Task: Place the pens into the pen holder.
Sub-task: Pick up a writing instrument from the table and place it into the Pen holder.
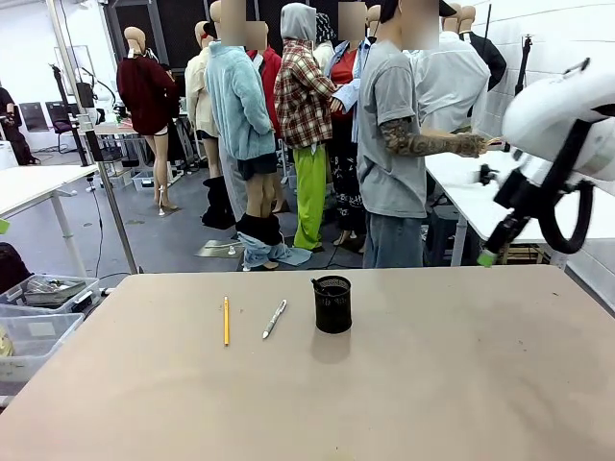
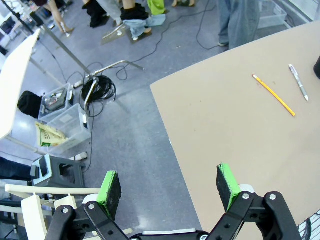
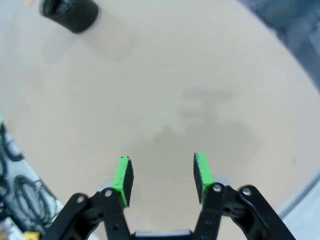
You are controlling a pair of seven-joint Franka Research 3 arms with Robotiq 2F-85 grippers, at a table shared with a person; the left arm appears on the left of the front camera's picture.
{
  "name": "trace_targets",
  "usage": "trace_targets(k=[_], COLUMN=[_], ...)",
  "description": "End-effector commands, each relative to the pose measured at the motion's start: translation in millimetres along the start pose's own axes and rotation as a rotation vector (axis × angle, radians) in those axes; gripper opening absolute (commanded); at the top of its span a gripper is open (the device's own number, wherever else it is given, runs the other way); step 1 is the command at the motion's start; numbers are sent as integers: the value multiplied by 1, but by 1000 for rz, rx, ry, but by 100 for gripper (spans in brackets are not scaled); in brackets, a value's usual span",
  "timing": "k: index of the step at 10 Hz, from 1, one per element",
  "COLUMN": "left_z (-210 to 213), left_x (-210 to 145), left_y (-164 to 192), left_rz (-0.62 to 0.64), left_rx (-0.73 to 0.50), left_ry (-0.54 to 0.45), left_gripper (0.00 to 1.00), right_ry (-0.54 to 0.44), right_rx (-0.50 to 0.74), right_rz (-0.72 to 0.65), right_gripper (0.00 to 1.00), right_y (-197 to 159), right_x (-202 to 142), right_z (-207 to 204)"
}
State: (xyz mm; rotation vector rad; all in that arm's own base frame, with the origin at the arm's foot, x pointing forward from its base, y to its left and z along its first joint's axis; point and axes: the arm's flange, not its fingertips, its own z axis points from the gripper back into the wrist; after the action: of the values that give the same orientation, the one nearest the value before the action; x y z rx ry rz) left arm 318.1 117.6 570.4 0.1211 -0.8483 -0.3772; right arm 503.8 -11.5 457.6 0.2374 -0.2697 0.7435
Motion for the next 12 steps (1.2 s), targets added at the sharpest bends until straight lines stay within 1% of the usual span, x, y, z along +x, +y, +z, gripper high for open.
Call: trace_targets(k=[1,3,5,6,7,8,9,10,11,12], left_z=[0,0,0,0,0,0,0,12,3,-13], left_x=[1,1,1,1,1,1,0,6,23,40], left_y=[1,1,1,1,1,1,0,-15,-34,-49], left_rz=[-1,-1,-1,-1,-1,-1,0,-3,15,61], left_rx=[5,5,5,5,5,5,0,-4,-82,-40], left_ry=[-2,-2,-2,-2,-2,-2,0,5,37,90], left_gripper=[100,100,100,100,100,100,100,100,100,100], right_ry=[122,169,181,181,170,178,178,178,178,178], right_rx=[-50,-101,-93,-90,-63,-95,-95,-95,-95,-95], right_rz=[-229,-460,-543,-589,-554,-548,-548,-548,-548,-548], right_gripper=[62,62,62,62,62,62,62,62,62,62], right_y=[-2,-20,-27,-31,-36,-39,-39,-39,-39,-39], right_x=[-23,-51,-86,-97,-97,-90,-90,-90,-90,-90], right_z=[10,25,31,30,22,33,33,33,33,33])
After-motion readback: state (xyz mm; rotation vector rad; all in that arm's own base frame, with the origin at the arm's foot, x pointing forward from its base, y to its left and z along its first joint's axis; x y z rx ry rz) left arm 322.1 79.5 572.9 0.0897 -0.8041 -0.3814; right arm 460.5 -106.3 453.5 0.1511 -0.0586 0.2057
